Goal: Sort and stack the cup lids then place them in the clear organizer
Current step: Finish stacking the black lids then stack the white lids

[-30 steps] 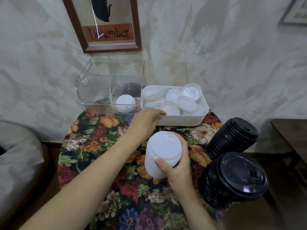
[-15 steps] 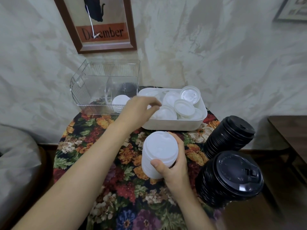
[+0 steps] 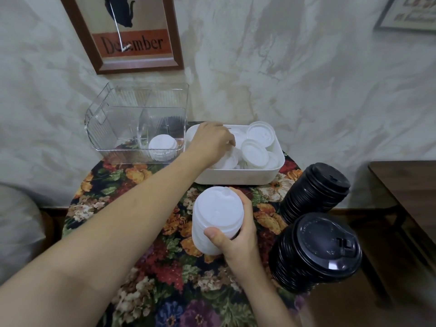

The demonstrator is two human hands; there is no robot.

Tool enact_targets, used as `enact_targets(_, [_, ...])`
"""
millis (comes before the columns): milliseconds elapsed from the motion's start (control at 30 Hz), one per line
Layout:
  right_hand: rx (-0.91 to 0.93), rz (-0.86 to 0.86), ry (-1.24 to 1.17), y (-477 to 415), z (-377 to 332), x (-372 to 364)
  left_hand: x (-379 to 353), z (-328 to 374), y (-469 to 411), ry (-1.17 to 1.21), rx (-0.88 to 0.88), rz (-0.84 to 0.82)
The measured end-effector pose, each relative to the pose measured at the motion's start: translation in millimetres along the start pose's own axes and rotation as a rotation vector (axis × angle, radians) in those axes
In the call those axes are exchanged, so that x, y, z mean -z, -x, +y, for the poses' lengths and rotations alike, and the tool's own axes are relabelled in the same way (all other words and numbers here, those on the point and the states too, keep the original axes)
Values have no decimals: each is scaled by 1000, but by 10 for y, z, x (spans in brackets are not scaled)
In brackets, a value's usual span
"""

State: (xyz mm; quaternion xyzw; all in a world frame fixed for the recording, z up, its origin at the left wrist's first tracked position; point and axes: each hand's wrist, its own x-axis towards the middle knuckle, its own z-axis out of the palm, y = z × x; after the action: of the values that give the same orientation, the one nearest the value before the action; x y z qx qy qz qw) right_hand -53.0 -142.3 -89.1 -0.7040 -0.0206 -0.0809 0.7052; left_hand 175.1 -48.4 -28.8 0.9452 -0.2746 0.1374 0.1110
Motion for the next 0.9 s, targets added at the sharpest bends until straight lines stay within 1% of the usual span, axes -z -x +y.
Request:
enact_targets(133, [3,-7,-7,-2,1,6,114,10,84,148,69,10])
enact_targets(300, [19,-5,-15,3,2,2,343,-3,245,431,201,38])
enact_targets(400, [23,-8,-17,3,1,4,474,14,346,515,268,40])
enact_targets(633, [45,-8,-33,6,-23,-6,610,15,740,561,308,-13])
enact_targets(767, [66,-4,-26,4,-14,-5,678,28,1072,552,331,72])
enact_targets(900, [73,-5,-23,1,15,1,723,144,1470,527,274,214])
